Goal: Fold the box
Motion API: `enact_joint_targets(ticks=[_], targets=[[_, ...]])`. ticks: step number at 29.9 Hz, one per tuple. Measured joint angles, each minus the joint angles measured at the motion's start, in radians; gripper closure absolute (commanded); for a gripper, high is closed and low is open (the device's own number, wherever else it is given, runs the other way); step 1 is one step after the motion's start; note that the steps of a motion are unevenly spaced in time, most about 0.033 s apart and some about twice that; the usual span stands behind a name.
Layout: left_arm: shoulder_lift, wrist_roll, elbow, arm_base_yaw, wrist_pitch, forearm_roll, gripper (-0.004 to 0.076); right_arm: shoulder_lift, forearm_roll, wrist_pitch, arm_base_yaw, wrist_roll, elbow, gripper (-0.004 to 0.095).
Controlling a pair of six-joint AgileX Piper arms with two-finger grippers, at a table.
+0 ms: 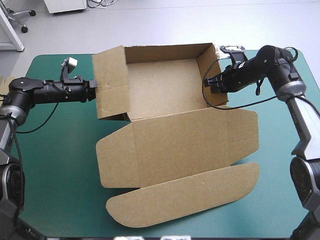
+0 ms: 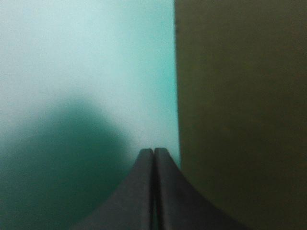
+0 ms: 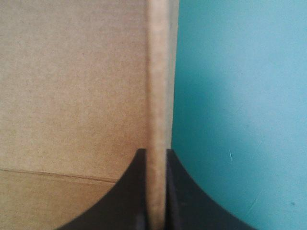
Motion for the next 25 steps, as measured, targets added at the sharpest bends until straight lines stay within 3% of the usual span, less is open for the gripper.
enact_joint_targets(ticks=[25], targets=[[-0.022,-0.007,0.0,-0.068,-0.004,-0.081,0.0725,0.015,-0.023,-0.019,0.0,0.018,0.0,0.0935]])
